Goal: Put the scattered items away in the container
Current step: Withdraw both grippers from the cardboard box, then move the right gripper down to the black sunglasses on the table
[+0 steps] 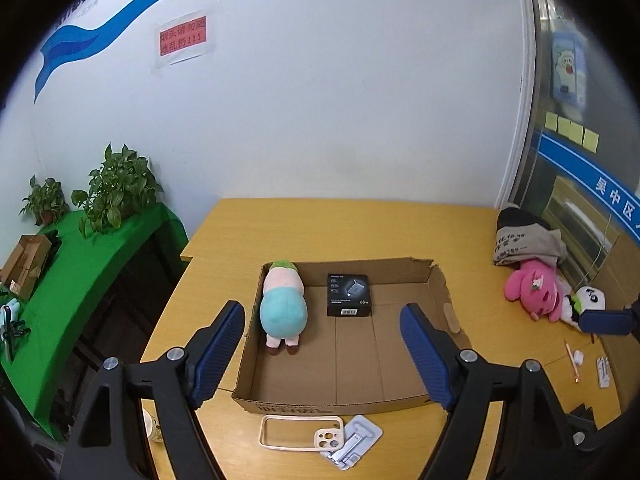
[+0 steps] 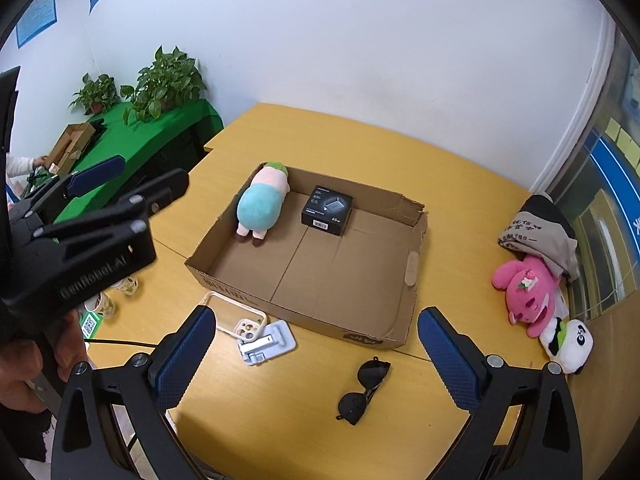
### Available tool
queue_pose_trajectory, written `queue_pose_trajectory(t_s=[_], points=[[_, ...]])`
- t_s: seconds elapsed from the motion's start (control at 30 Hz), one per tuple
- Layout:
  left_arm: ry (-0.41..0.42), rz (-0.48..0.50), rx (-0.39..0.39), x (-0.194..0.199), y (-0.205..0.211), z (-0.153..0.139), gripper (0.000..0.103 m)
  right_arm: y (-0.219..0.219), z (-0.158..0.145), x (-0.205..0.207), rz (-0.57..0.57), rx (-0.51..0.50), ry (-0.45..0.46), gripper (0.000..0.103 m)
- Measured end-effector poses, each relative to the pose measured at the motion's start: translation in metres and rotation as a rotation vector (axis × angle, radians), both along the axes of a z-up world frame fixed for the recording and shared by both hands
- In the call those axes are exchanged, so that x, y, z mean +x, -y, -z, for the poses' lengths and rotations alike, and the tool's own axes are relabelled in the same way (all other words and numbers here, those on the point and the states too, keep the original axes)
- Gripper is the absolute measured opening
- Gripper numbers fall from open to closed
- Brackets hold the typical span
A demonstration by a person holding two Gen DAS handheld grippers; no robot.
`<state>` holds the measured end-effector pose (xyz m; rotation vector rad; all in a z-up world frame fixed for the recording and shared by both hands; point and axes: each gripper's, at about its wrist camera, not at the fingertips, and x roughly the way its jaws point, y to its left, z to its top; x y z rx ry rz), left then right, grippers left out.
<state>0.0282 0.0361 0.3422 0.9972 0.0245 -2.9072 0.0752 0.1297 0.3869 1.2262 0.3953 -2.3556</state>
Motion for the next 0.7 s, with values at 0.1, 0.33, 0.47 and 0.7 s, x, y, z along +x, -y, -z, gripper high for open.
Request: queue_pose_trajectory(t_s=[0.1,0.33,0.47,0.7], points=[[0.021,0.009,0.012,-0.010,0.003,0.009,0.080,0.008,0.006,-0.007,0.001,0.015,0.014,0.102],[0.085,0.023,0.040,-0.032,0.011,0.028,0.080,0.014,0.020,-0.026,0.020,0.033,0.059,0.102],[0.109,0.030,0.050,-0.040,0.011,0.037,0.080,0.015,0.028,-0.036,0.026,0.037,0.079,0.102],[0.153,0.045,0.064,-0.050,0.006,0.052,0.080,0.014,0.039,-0.045,0.021,0.044,0.105,0.102]])
